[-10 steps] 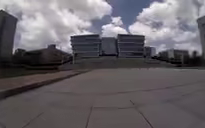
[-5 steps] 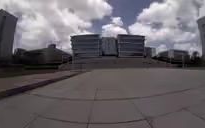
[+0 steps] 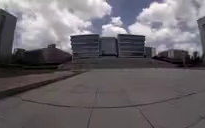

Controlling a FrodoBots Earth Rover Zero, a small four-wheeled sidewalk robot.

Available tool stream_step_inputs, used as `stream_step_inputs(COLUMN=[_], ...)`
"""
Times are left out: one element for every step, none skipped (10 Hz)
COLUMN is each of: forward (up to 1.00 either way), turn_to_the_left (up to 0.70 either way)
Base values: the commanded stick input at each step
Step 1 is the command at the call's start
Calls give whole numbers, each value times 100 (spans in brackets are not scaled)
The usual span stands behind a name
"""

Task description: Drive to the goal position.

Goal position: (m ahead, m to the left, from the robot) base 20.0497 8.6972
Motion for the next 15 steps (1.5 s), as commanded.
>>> stream_step_inputs(forward=[70, 70, 70, 70, 70, 70, 70, 70, 70, 70, 70, 70, 70, 70, 70], turn_to_the_left=[0, -6, -23, -35, -28, 7, 6, 1, 0, 0, 0, 0, 0, 0, 0])
